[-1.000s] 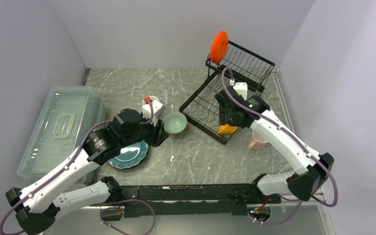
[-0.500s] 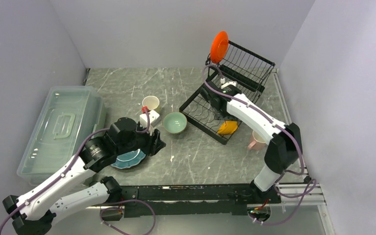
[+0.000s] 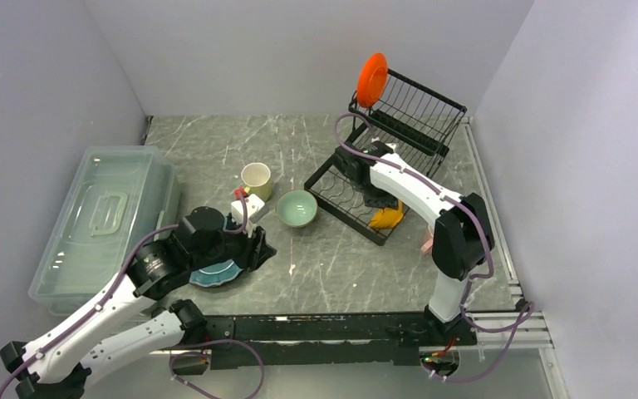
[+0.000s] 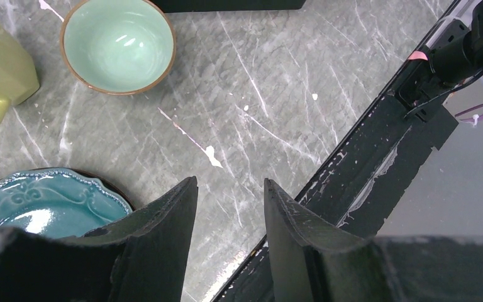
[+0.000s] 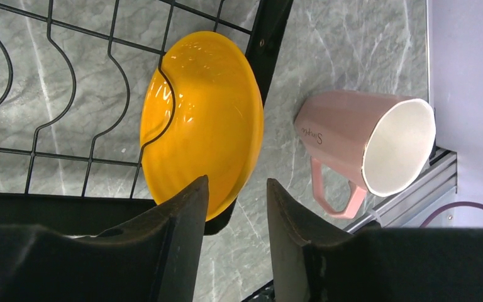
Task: Load the mixed dishes into the dish rack
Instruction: Pick up the bowl from the dish rack.
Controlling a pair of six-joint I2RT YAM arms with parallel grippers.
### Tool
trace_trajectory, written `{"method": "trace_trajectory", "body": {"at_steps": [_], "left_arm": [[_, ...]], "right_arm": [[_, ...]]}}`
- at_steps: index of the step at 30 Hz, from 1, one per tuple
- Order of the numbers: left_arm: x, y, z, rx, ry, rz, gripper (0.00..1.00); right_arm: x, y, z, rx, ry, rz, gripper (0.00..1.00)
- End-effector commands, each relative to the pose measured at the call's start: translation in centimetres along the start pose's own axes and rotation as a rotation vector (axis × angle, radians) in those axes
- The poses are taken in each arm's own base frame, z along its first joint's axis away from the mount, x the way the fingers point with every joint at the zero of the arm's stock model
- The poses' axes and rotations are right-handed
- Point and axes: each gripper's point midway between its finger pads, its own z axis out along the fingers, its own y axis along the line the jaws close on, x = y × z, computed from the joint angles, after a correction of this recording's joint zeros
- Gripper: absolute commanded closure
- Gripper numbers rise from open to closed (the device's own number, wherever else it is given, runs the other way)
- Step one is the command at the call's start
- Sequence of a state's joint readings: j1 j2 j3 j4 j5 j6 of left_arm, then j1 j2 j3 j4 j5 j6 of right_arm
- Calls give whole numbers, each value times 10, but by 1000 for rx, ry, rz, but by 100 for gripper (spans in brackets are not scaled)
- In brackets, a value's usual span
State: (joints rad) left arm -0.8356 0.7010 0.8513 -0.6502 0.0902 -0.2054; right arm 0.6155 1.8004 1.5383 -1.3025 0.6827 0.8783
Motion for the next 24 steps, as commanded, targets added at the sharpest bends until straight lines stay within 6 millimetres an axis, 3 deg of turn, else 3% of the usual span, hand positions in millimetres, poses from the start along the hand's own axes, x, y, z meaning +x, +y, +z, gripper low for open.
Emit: {"method": "trace_trajectory", "body": {"at_steps": [1, 5, 12, 17, 24], "left_arm": [[-3, -2, -4, 14, -21, 24, 51], [-3, -2, -4, 15, -21, 26, 51], [-3, -1, -5, 10, -24, 25, 51], [-2, -2, -5, 14, -21, 27, 51], [-2, -2, -6, 12, -24, 27, 50]], "right_arm": [[-5, -9, -2, 35, -13, 37, 62], [-3, -5, -1, 23, -3, 32, 74], [2, 3, 5, 19, 23, 14, 80], [-1, 2, 4, 33, 22, -4, 100], [-15, -7, -8, 49, -3, -40, 100]]}}
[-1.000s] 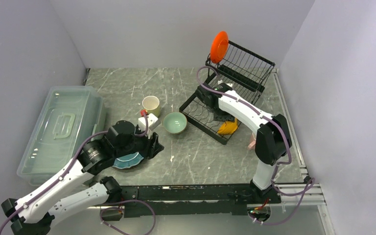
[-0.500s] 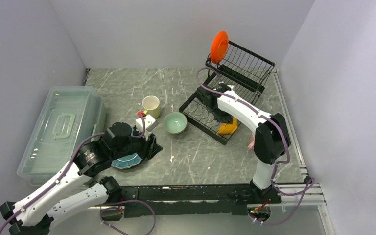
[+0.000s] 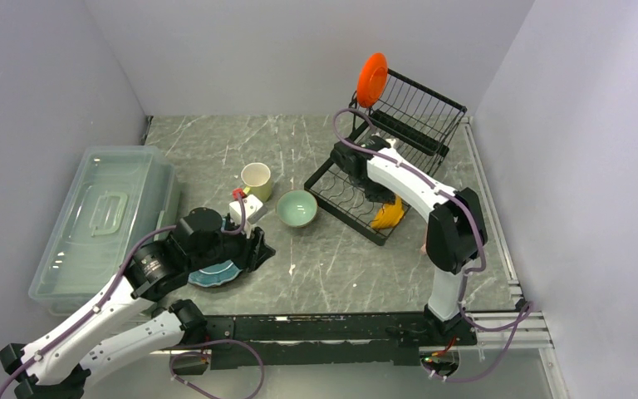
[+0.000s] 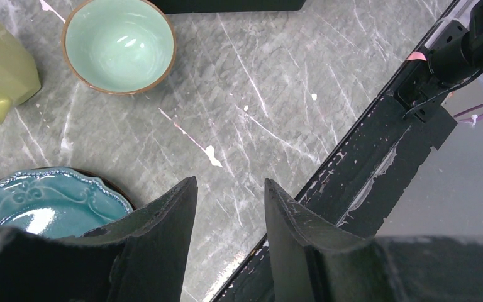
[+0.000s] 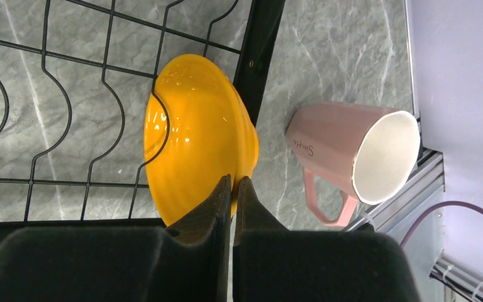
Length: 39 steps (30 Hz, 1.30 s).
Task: Load the mixed dishes into the dish rack
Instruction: Pick up the bowl from the dish rack.
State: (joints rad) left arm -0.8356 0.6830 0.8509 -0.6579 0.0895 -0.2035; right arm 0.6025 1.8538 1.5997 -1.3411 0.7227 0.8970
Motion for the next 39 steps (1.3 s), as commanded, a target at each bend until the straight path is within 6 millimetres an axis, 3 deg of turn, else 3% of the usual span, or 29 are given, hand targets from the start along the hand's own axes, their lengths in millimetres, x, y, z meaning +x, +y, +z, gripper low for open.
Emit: {"method": "trace_trajectory", "body": {"at_steps": [1, 16, 29, 39], "left_arm": [[-2, -1, -1, 10, -13, 25, 50], [4, 3, 5, -10, 20, 27, 50], [8, 11, 12, -51, 49, 34, 50], [8, 19, 12, -94, 51, 36, 49]], "right_arm": [[-5, -8, -13, 4, 5, -59, 100], [-25, -25, -23, 73, -57, -158, 100], [-54, -17, -32, 84, -129, -271, 100], [-61, -19, -37, 93, -155, -329, 100]]}}
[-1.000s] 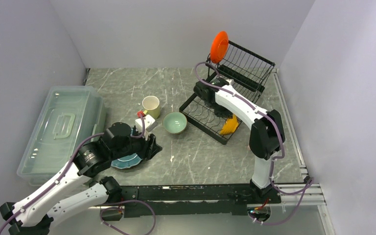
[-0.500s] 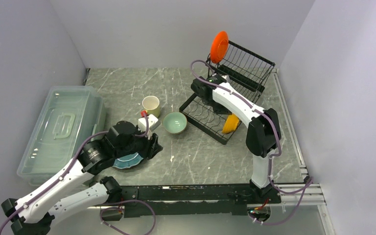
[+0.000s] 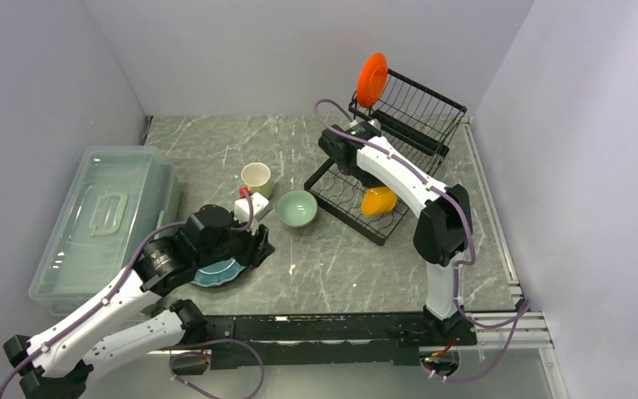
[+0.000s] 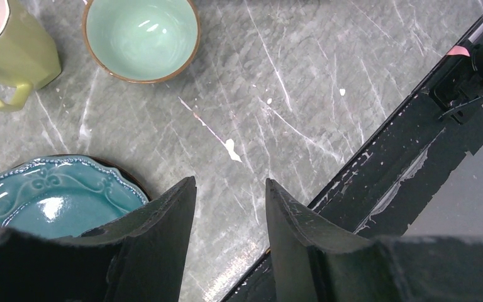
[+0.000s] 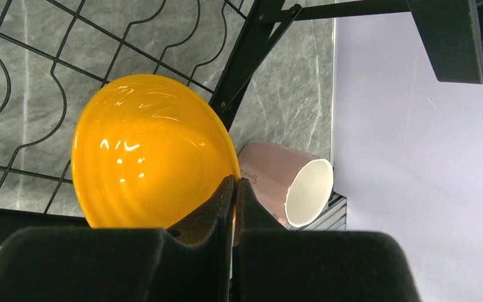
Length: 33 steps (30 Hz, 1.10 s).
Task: Load the mixed dishes into the dish rack
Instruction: Pick up the bowl from the dish rack.
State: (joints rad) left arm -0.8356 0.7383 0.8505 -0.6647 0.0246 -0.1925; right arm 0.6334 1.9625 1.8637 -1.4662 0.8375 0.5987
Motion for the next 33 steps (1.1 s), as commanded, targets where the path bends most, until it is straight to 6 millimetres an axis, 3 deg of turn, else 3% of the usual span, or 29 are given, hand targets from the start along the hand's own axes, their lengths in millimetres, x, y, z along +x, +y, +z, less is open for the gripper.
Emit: {"method": "trace_trajectory", "body": {"at_steps": [1, 16, 21, 25, 33], "left_arm": [[0, 4, 2, -19, 1, 28, 49], [-2, -5, 4, 36, -3, 36, 49], [-39, -41, 12, 212, -96, 0, 44], [-61, -62, 37, 312, -66, -4, 45], [-97, -81, 96, 396, -68, -5, 47]], "right_arm": [[-10, -18, -7, 43, -39, -32, 100], [4, -20, -10, 1, -5, -69, 100], [2, -24, -17, -33, -16, -41, 100], [3, -30, -29, -91, -30, 12, 100], [4, -39, -43, -297, -60, 123, 100]]}}
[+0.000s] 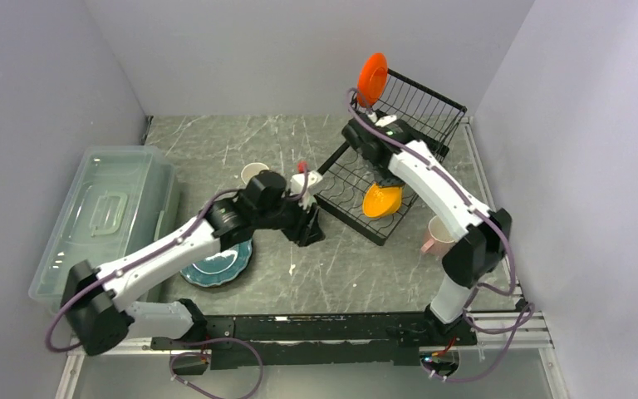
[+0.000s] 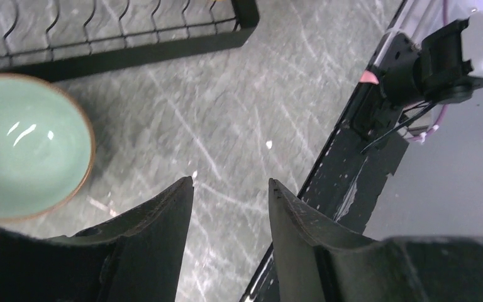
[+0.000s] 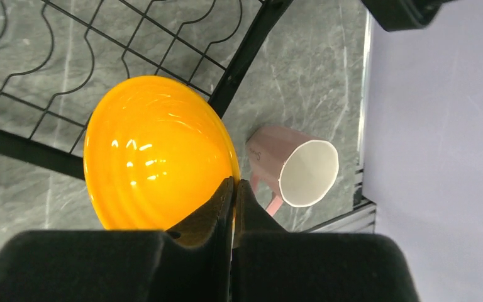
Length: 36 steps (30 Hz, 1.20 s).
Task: Load the mixed dishes into the dish rack
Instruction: Pick up the bowl from the dish rack.
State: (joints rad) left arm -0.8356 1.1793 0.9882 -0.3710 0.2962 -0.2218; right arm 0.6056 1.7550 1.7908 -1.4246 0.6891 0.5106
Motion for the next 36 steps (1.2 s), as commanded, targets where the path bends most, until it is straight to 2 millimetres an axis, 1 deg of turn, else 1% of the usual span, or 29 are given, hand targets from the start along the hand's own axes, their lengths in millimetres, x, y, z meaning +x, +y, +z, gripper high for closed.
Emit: {"method": "trace_trajectory", "body": {"at_steps": [1, 4, 8, 11, 14, 19, 23, 27, 33, 36], "left_arm": [[-62, -31, 19, 160, -119, 51, 48], [-73, -44, 38, 250, -119, 111, 43], [-77, -56, 56, 328, -108, 221, 41], [-79, -65, 66, 382, -132, 358, 39], [-78, -71, 72, 407, -153, 475, 38], [-74, -81, 78, 446, -153, 599, 39], [-73, -85, 87, 428, -151, 679, 41], [-67, -88, 99, 411, -137, 721, 43], [-69, -84, 112, 356, -149, 744, 48], [-74, -75, 118, 291, -162, 741, 52]], "right_arm": [[-6, -10, -18, -140, -46, 75, 100], [-6, -9, -25, -238, -58, 107, 100], [3, -6, -21, -313, -31, 111, 100], [5, -1, -22, -371, -22, 108, 100], [2, 1, -27, -402, -23, 107, 100], [-3, 2, -31, -428, -22, 105, 100], [-4, 5, -33, -446, -21, 109, 100], [-6, 5, -37, -459, -27, 117, 100], [-6, 4, -39, -463, -28, 120, 100], [-6, 2, -41, -466, -33, 123, 100]]}}
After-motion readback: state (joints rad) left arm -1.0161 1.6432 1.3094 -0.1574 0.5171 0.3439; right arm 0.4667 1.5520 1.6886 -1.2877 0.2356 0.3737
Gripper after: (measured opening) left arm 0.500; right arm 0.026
